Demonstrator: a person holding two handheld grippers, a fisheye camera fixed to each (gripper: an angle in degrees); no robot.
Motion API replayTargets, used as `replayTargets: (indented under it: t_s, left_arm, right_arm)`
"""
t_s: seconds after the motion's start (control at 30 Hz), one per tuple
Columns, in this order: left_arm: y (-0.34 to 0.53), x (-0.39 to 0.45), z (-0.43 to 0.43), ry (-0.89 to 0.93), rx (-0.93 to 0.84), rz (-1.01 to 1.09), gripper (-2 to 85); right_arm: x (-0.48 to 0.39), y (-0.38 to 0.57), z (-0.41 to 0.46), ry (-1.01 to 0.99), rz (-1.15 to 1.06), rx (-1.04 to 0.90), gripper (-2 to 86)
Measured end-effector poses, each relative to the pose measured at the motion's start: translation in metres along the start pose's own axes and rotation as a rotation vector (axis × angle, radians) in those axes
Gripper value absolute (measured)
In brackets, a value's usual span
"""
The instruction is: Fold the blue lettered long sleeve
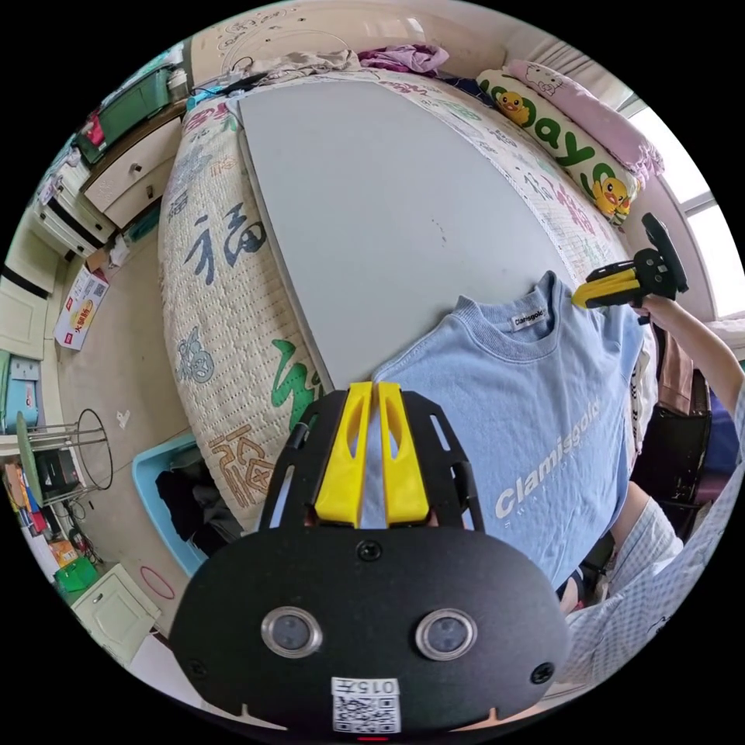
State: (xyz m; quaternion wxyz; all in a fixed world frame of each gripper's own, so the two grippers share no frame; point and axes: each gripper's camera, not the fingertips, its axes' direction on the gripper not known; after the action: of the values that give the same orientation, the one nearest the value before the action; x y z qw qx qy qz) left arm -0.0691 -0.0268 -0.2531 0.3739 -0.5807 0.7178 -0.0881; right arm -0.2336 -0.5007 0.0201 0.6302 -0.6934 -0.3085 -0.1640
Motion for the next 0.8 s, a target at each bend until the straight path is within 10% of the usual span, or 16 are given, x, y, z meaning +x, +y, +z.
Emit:
replayTargets:
  t_s: [0.47,0.8]
  left_arm:
    - [0.038,-0.029,-0.019,-0.066,0.070,-0.128,0.4]
    - [0.223,-0.026,-0.058,-0.007,0.174,-0.282,6.4]
  right_arm:
    - [-0.050,-0.020,-0.018,0.252,0.107,0.063,0.1]
    - [-0.089,0.226,-0.009,-0.166,0.427,0.287,7.5]
